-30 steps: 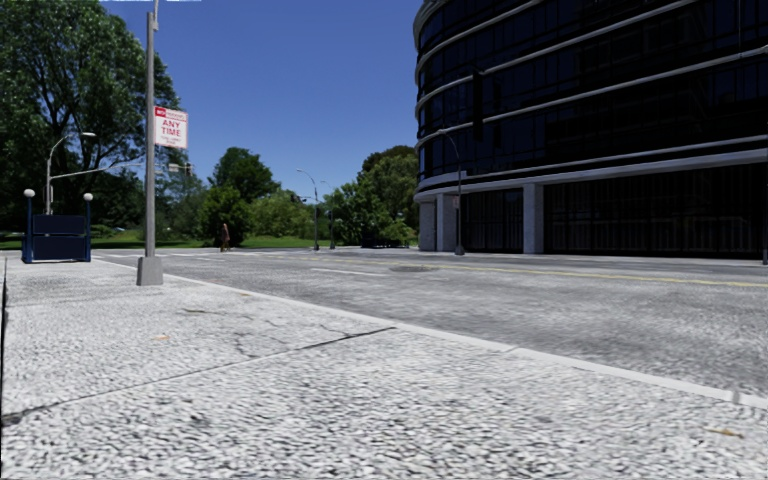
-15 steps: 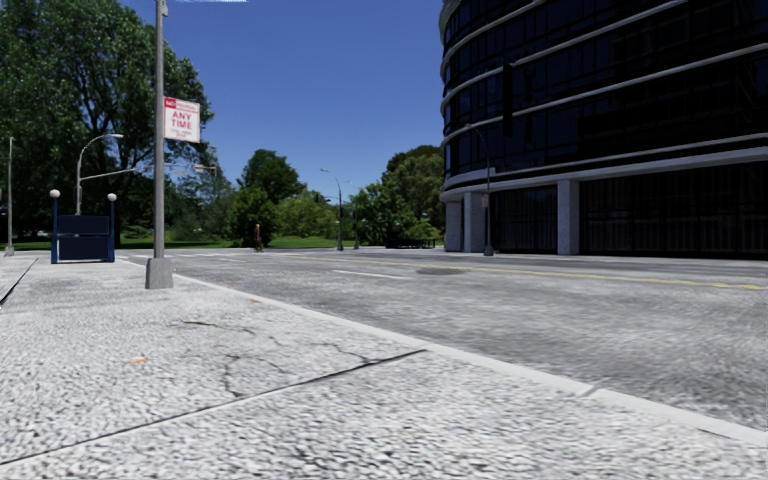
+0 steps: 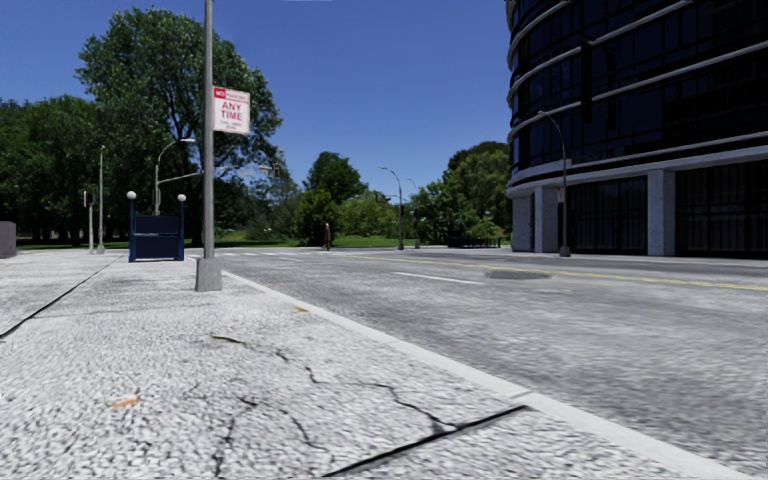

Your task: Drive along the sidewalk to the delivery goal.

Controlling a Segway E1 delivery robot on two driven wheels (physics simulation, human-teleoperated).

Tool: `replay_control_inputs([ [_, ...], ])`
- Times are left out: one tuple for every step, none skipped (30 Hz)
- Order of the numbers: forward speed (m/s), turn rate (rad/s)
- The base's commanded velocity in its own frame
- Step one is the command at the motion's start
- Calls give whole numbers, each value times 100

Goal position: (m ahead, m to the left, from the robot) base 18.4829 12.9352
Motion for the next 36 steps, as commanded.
replay_control_inputs([
  [184,59],
  [185,59],
  [185,59],
  [185,59],
  [185,61],
  [185,63],
  [185,63],
  [185,69],
  [187,70],
  [187,70],
  [187,70],
  [188,70],
  [189,70],
  [189,70],
  [191,70],
  [191,70],
  [192,70],
  [192,70],
  [192,70],
  [193,70],
  [193,70],
  [193,70],
  [195,70],
  [199,70],
  [199,70],
  [199,70],
  [199,70],
  [199,70],
  [199,70],
  [199,70],
  [199,70],
  [199,70],
  [199,70],
  [199,70],
  [199,70],
  [199,70],
])
